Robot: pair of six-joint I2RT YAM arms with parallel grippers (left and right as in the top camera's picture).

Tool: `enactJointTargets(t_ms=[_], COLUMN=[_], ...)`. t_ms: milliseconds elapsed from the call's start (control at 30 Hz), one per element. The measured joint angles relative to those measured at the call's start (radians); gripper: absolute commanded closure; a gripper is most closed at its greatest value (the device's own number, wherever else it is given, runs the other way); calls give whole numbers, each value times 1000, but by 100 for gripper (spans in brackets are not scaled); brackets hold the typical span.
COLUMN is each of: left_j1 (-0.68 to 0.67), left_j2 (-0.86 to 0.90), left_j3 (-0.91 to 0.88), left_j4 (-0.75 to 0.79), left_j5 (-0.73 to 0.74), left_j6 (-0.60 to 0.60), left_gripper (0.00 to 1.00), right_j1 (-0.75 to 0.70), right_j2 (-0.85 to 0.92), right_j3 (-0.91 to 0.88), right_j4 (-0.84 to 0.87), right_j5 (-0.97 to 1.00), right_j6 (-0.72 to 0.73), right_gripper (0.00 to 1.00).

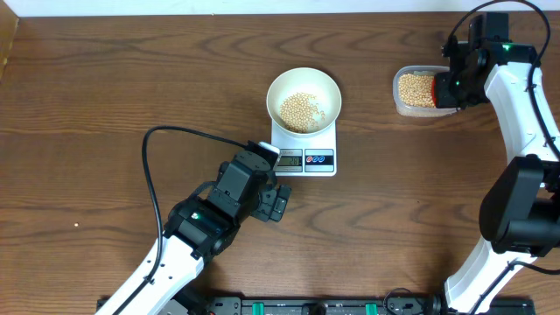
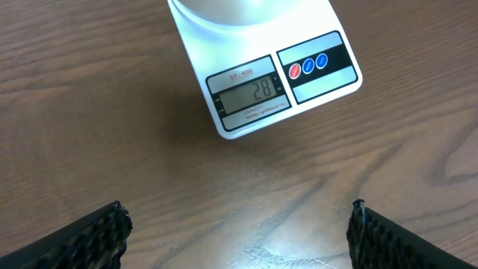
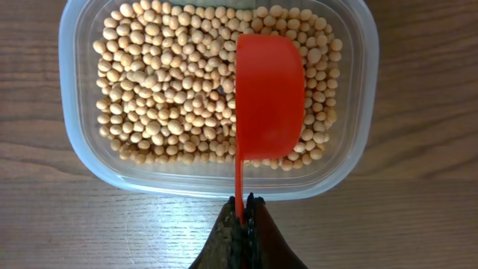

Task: Scoop item into bowl and weigh 50g on scale
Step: 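Scoop soybeans again from the tub with the right gripper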

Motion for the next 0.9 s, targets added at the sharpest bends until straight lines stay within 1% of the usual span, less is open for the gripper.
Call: enactJointTargets(t_ms=[633,900], left_j1=[0,0], left_j2=[0,0], left_j3=[0,0], left_j4=[0,0], left_j5=[0,0], left_j6=[0,0], left_gripper=[5,5], right_j1=[-7,-89], right_j2=[58,61], right_j3=[1,1], right_j4=[10,11], right_j5=[-206,-352], right_j6=[3,3], right_gripper=[99,99])
